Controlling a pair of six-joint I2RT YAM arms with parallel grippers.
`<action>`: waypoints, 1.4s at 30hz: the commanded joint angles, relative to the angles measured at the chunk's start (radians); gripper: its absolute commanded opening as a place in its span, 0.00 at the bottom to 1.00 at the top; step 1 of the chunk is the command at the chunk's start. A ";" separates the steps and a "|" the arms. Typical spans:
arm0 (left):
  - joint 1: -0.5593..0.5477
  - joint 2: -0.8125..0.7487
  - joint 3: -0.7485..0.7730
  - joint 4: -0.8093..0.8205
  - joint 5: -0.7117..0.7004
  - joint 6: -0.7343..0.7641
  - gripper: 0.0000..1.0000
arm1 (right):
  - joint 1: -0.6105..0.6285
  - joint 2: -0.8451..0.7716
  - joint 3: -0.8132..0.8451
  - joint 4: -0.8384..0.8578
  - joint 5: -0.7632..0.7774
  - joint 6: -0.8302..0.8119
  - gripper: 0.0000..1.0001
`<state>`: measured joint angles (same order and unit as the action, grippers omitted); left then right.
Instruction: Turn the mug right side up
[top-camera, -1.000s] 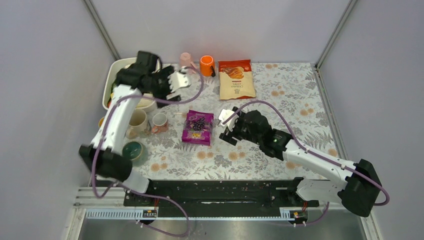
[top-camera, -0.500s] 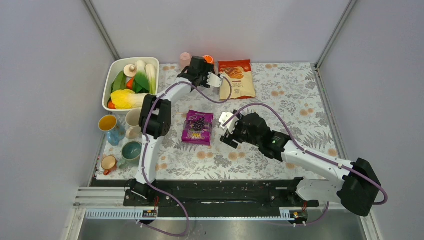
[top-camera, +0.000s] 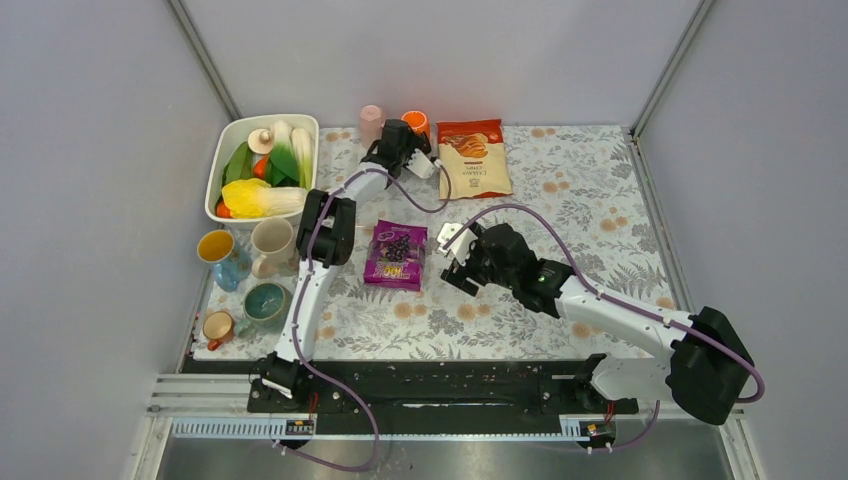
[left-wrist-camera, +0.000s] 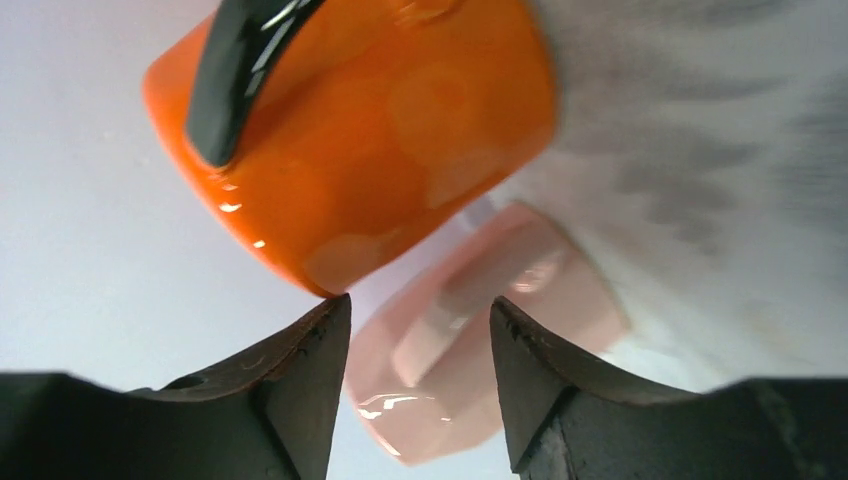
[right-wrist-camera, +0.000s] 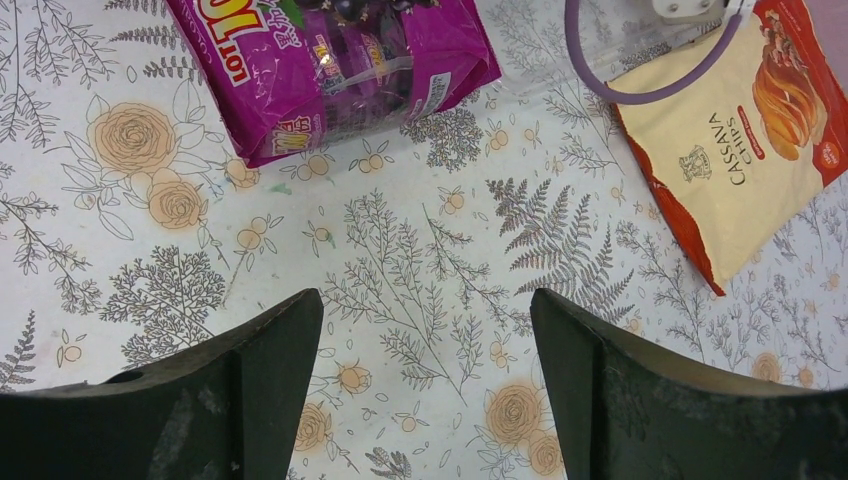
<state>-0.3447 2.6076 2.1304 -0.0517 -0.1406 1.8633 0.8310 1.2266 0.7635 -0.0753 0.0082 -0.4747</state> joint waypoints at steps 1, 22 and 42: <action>0.020 0.078 0.169 0.077 -0.031 0.080 0.56 | -0.010 -0.020 0.024 0.004 0.012 -0.009 0.85; 0.024 0.018 -0.022 0.085 -0.060 0.092 0.00 | -0.023 -0.040 0.027 -0.016 0.034 -0.021 0.85; -0.008 -0.342 -0.299 0.013 0.017 -0.630 0.00 | -0.137 -0.025 0.039 0.093 -0.094 0.216 0.85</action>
<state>-0.3447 2.3585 1.7893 0.1078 -0.1726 1.5452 0.7471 1.2079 0.7650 -0.0891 -0.0067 -0.3985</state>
